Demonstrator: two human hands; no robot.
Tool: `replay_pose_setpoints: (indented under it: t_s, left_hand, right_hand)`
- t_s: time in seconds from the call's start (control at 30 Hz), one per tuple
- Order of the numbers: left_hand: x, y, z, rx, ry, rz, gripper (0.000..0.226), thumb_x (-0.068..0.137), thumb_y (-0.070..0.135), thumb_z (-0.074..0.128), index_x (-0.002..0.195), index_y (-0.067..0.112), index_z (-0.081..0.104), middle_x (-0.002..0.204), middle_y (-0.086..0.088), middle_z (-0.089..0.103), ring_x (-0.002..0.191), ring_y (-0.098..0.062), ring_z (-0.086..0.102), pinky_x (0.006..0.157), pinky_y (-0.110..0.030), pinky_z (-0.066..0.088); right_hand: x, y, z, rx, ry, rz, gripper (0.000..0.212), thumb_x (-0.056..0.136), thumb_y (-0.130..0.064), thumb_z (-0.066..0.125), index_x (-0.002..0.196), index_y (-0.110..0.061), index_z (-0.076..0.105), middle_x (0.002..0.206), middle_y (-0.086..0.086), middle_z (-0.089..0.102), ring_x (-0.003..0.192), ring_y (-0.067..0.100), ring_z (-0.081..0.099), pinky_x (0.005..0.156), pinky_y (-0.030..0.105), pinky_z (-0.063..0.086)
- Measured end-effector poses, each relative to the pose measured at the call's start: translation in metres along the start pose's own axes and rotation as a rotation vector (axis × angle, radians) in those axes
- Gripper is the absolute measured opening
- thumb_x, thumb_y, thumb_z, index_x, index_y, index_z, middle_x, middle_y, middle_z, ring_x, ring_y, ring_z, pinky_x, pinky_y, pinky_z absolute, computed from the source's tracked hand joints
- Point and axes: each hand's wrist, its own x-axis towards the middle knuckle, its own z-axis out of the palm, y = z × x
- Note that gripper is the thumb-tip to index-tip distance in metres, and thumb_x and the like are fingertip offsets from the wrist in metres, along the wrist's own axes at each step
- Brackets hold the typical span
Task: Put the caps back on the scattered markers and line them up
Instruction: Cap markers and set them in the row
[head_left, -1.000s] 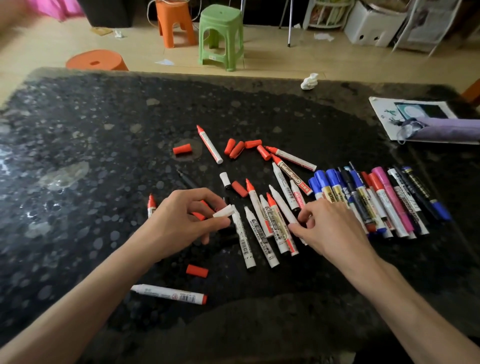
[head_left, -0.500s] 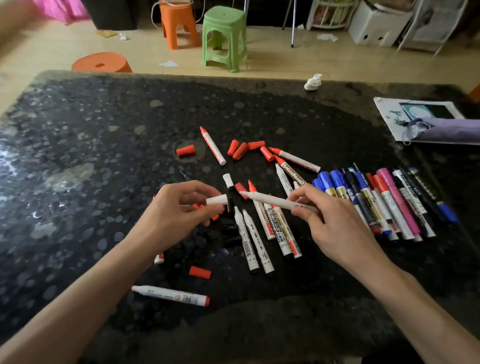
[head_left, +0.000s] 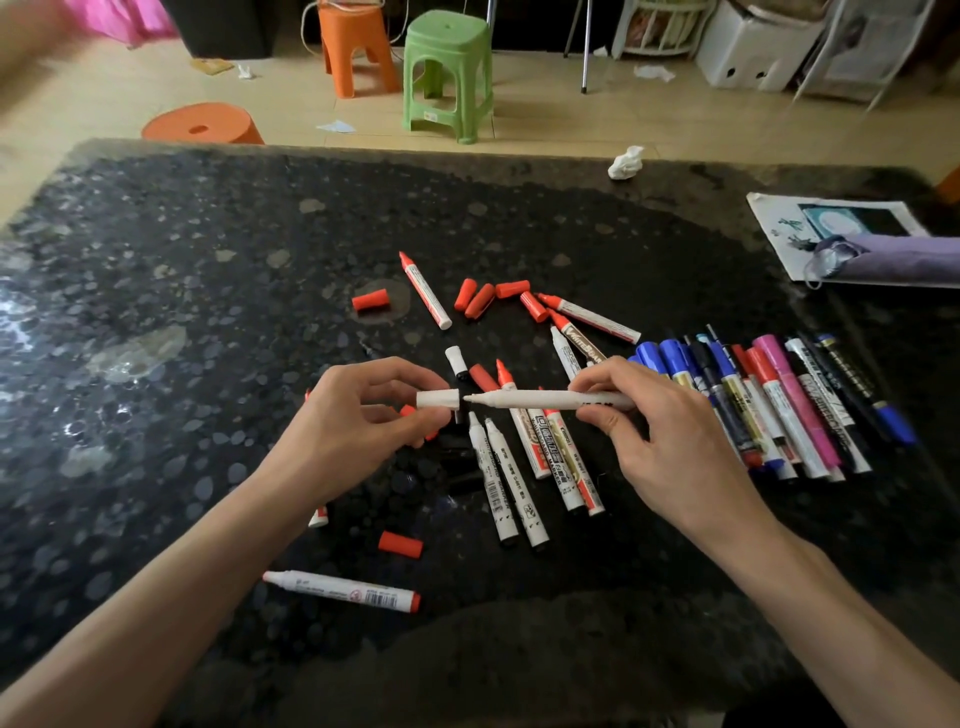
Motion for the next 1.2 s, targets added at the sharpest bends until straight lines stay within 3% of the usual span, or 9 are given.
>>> replay_pose_setpoints:
  t_s: [0.2, 0.37, 0.47, 0.57, 0.7, 0.77, 0.9, 1.03, 1.2]
  left_hand:
    - [-0.002, 0.004, 0.001, -0.016, -0.015, 0.005, 0.016, 0.086, 0.023, 0.081, 0.101, 0.023, 0.075, 0.092, 0.002, 0.080, 0.070, -0.018, 0.075, 0.069, -0.026, 0.059]
    - [-0.004, 0.010, 0.005, -0.049, -0.094, -0.022, 0.013, 0.097, 0.018, 0.067, 0.109, 0.014, 0.061, 0.101, 0.003, 0.080, 0.077, -0.022, 0.079, 0.064, -0.039, 0.051]
    - [-0.004, 0.010, 0.009, -0.118, -0.081, -0.029, 0.014, 0.102, 0.017, 0.059, 0.112, 0.011, 0.051, 0.110, 0.005, 0.079, 0.087, -0.021, 0.079, 0.065, -0.035, 0.053]
    - [-0.002, 0.005, 0.006, -0.086, -0.007, -0.017, 0.016, 0.096, 0.024, 0.069, 0.110, 0.018, 0.065, 0.106, 0.002, 0.078, 0.092, -0.015, 0.076, 0.082, -0.027, 0.058]
    - [-0.003, 0.006, 0.004, -0.346, -0.003, -0.100, 0.024, 0.094, 0.024, 0.071, 0.113, 0.010, 0.069, 0.083, 0.003, 0.069, 0.069, -0.013, 0.054, 0.061, -0.017, 0.045]
    - [-0.002, 0.008, 0.004, -0.374, -0.007, -0.109, 0.026, 0.093, 0.023, 0.070, 0.115, 0.007, 0.067, 0.089, 0.000, 0.074, 0.070, -0.013, 0.055, 0.061, -0.020, 0.044]
    - [-0.004, 0.011, 0.004, -0.327, -0.043, -0.108, 0.027, 0.094, 0.020, 0.070, 0.117, 0.006, 0.065, 0.105, -0.008, 0.078, 0.078, -0.018, 0.063, 0.071, -0.025, 0.049]
    - [-0.006, 0.013, 0.003, -0.295, -0.050, -0.090, 0.023, 0.092, 0.018, 0.072, 0.113, 0.009, 0.069, 0.099, -0.008, 0.078, 0.077, -0.017, 0.065, 0.066, -0.016, 0.053]
    - [-0.007, 0.011, 0.005, 0.045, 0.005, 0.080, 0.012, 0.090, 0.024, 0.077, 0.101, 0.028, 0.077, 0.086, 0.005, 0.077, 0.074, -0.019, 0.074, 0.072, -0.030, 0.059]
  right_hand:
    - [0.000, -0.003, 0.001, -0.001, 0.000, -0.005, 0.017, 0.096, -0.021, 0.068, 0.112, -0.026, 0.067, 0.104, -0.017, 0.068, 0.102, -0.003, 0.064, 0.085, 0.014, 0.053]
    - [0.000, -0.003, -0.001, 0.023, 0.039, 0.015, 0.016, 0.097, -0.018, 0.068, 0.112, -0.024, 0.067, 0.103, -0.016, 0.067, 0.102, -0.005, 0.063, 0.086, 0.006, 0.048]
    - [0.000, -0.002, -0.002, 0.042, 0.079, 0.028, 0.016, 0.098, -0.017, 0.067, 0.111, -0.025, 0.066, 0.101, -0.016, 0.067, 0.102, -0.006, 0.062, 0.086, 0.004, 0.046]
    - [-0.001, -0.003, 0.000, 0.045, 0.059, 0.023, 0.015, 0.098, -0.018, 0.066, 0.112, -0.025, 0.066, 0.102, -0.017, 0.067, 0.103, -0.006, 0.062, 0.087, 0.006, 0.048]
    - [-0.001, -0.004, 0.003, 0.033, 0.047, 0.012, 0.015, 0.099, -0.019, 0.066, 0.113, -0.026, 0.066, 0.102, -0.018, 0.066, 0.104, -0.005, 0.062, 0.086, 0.008, 0.049]
    - [0.000, -0.004, 0.002, 0.021, 0.052, 0.016, 0.016, 0.099, -0.019, 0.065, 0.113, -0.026, 0.066, 0.103, -0.017, 0.065, 0.103, -0.006, 0.062, 0.086, 0.007, 0.048]
    - [0.000, -0.004, 0.002, 0.020, 0.060, 0.009, 0.017, 0.099, -0.018, 0.065, 0.113, -0.025, 0.066, 0.103, -0.016, 0.065, 0.104, -0.007, 0.060, 0.088, 0.004, 0.046]
    - [0.000, -0.005, 0.002, 0.023, 0.055, -0.022, 0.017, 0.098, -0.018, 0.065, 0.114, -0.025, 0.066, 0.105, -0.016, 0.066, 0.106, -0.005, 0.062, 0.091, 0.006, 0.046]
    - [-0.002, -0.006, 0.005, 0.057, 0.065, -0.067, 0.018, 0.098, -0.021, 0.065, 0.116, -0.023, 0.068, 0.106, -0.015, 0.067, 0.106, 0.000, 0.063, 0.093, 0.011, 0.048]
